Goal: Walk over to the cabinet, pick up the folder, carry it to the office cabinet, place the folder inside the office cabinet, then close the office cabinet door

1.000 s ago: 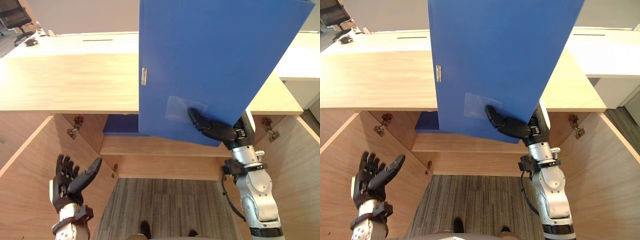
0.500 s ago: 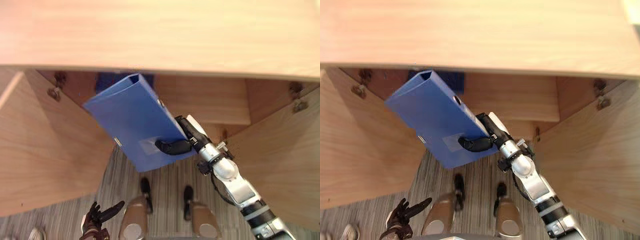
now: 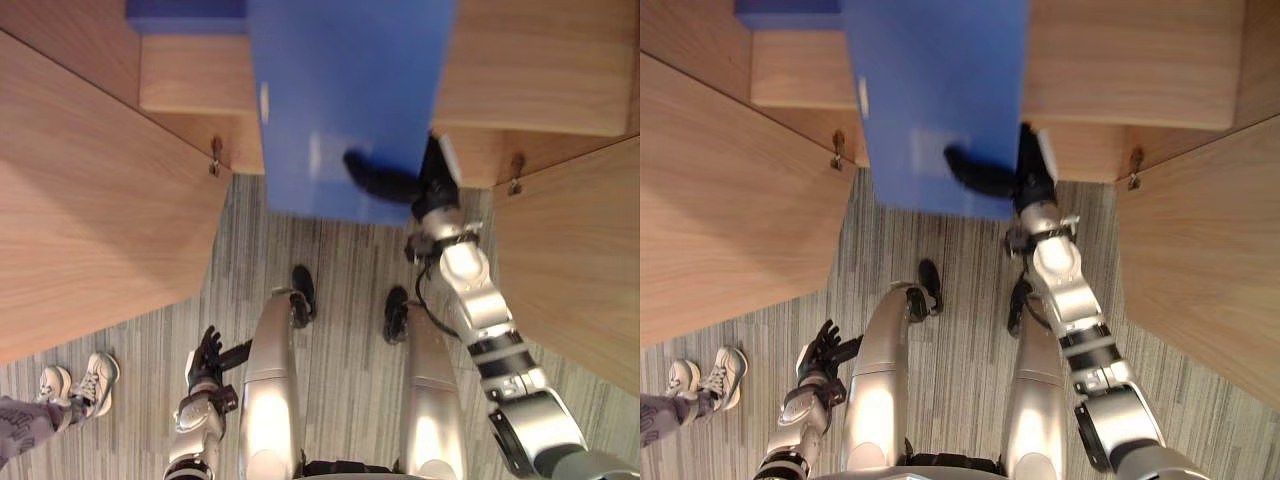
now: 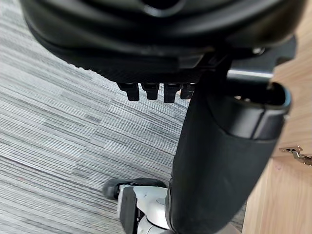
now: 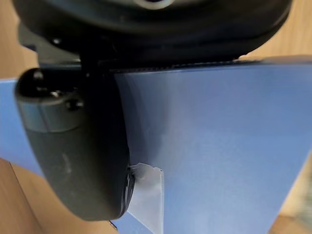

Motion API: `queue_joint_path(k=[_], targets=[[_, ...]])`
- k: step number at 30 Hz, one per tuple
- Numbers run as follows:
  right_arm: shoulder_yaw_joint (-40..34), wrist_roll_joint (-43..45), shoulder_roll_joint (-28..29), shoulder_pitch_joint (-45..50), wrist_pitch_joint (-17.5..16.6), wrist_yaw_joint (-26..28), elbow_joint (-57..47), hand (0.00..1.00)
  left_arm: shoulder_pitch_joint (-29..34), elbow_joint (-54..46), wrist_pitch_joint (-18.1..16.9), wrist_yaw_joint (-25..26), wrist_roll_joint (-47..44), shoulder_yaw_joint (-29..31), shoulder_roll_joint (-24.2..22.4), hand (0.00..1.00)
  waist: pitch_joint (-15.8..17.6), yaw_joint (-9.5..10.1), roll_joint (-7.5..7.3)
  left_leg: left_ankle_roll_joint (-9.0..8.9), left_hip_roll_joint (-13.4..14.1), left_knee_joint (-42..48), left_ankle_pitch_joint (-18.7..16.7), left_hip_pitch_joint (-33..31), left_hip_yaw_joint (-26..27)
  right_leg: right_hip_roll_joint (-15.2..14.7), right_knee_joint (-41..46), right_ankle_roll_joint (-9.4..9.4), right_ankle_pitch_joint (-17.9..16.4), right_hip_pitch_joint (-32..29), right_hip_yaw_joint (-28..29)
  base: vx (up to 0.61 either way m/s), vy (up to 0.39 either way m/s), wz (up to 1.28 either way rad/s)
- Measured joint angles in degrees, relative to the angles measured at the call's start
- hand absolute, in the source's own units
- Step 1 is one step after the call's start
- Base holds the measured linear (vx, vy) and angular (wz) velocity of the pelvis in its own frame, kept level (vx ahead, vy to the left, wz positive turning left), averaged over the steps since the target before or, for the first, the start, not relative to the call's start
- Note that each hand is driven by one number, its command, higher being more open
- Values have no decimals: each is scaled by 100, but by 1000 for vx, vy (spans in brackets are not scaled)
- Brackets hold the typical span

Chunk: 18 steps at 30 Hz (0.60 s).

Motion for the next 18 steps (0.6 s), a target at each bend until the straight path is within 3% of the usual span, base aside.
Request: queue_joint_path(k=[6,11,12,18], targets=[[-820,1570,558,-951,-591,-754,0,0,108,-740,4,137,-186,-64,-169,100,2,144,2,-37,-11,130,-5,-336,-63,-34,216,-29,-75,-327,-25,-36,-62,6],[-1231,2336,730,-1604,-864,-1097,302,0,154,-1384,-68,240,-184,-234,-169,100,2,177,3,-5,-16,113,22,-401,-64,-46,209,-31,-81,-394,-32,4,-55,1],[-1302,2507,724,-1737,-872,-1111,481,100,144,-1535,-82,235,-183,-300,-182,100,2,182,3,-8,-22,94,27,-401,-63,-53,191,-31,-81,-394,-36,2,-67,2],[-1451,3171,614,-2428,-766,-1149,1329,100,-43,-1977,-133,221,-186,-716,-288,100,0,127,5,-25,-47,-88,121,-400,-81,-68,34,-43,-54,-380,-99,-2,-61,3]])
